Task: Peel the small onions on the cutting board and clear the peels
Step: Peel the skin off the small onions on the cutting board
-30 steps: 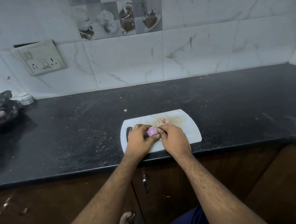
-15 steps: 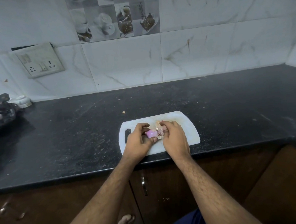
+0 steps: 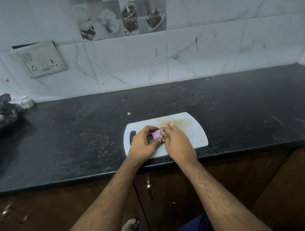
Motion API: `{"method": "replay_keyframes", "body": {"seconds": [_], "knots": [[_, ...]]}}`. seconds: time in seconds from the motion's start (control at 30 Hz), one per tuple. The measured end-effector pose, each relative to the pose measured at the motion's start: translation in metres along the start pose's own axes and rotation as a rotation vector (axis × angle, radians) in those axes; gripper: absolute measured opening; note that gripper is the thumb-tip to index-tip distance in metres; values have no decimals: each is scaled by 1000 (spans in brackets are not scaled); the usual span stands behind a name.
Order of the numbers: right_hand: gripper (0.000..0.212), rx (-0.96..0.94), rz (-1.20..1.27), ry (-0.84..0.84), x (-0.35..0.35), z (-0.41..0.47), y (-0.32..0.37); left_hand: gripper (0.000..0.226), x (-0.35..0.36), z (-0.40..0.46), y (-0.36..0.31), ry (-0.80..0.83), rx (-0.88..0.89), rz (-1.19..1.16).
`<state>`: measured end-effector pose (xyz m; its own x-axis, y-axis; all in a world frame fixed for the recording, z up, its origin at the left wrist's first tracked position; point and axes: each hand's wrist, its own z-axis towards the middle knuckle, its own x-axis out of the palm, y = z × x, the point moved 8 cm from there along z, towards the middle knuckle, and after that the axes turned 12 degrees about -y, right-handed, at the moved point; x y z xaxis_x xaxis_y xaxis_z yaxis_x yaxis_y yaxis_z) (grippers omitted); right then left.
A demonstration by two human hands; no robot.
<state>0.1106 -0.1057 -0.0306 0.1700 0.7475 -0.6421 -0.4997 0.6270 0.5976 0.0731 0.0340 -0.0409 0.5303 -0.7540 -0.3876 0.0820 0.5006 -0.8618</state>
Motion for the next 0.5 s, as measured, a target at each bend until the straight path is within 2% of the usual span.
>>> {"method": "replay_keyframes", "body": {"seconds": [0.1, 0.13, 0.2, 0.27, 0.5], "knots": [[28, 158, 56, -201, -18, 3, -13, 33, 0, 0, 0, -7, 7, 2], [31, 181, 75, -231, -21, 4, -15, 34, 0, 0, 0, -7, 13, 7], [48, 167, 80, -195, -19, 5, -14, 35, -1, 0, 0, -14, 19, 13], [54, 98, 44, -123, -14, 5, -8, 37, -1, 0, 0, -21, 22, 16], [33, 31, 93, -80, -12, 5, -1, 41, -2, -1, -1, -27, 17, 12]]}}
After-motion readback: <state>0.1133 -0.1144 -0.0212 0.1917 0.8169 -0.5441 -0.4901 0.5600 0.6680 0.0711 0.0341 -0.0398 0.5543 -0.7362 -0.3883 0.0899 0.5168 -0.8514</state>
